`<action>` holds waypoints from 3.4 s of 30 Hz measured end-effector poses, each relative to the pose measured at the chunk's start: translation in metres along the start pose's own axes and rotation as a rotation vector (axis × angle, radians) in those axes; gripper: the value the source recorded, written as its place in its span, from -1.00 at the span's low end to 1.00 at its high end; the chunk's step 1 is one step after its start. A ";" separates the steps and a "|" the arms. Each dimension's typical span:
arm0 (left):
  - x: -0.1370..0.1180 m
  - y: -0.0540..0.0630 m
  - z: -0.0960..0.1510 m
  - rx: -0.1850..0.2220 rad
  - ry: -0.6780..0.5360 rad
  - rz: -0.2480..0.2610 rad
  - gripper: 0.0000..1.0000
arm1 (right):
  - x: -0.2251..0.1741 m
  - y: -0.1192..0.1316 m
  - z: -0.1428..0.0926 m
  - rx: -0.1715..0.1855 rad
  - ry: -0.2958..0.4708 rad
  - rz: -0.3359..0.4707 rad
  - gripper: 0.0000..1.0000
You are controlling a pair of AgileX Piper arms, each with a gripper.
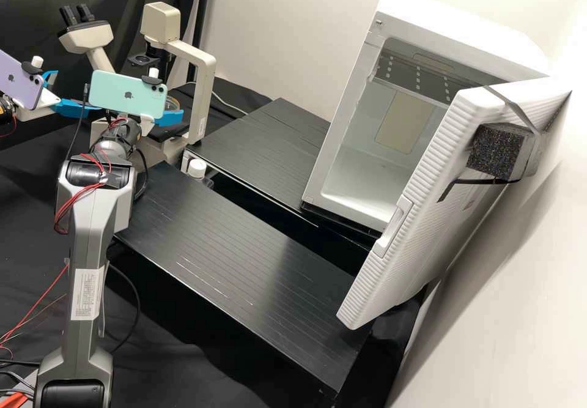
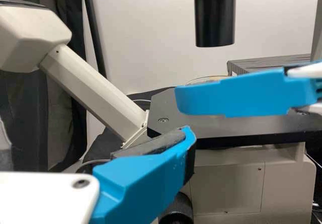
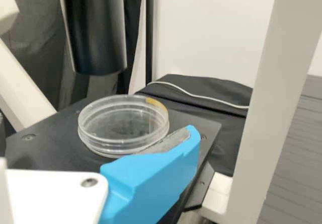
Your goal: Move the petri dish to the bench.
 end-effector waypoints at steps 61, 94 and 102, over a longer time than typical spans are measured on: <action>0.000 0.000 0.000 0.000 0.000 0.000 1.00 | 0.038 -0.027 0.011 -0.033 -0.123 -0.016 -1.00; 0.000 0.000 0.000 0.000 0.000 0.000 1.00 | 0.038 -0.027 0.011 -0.037 -0.137 -0.017 -1.00; 0.000 0.000 0.000 0.000 0.000 0.000 1.00 | 0.033 -0.026 0.017 -0.023 -0.108 -0.011 -1.00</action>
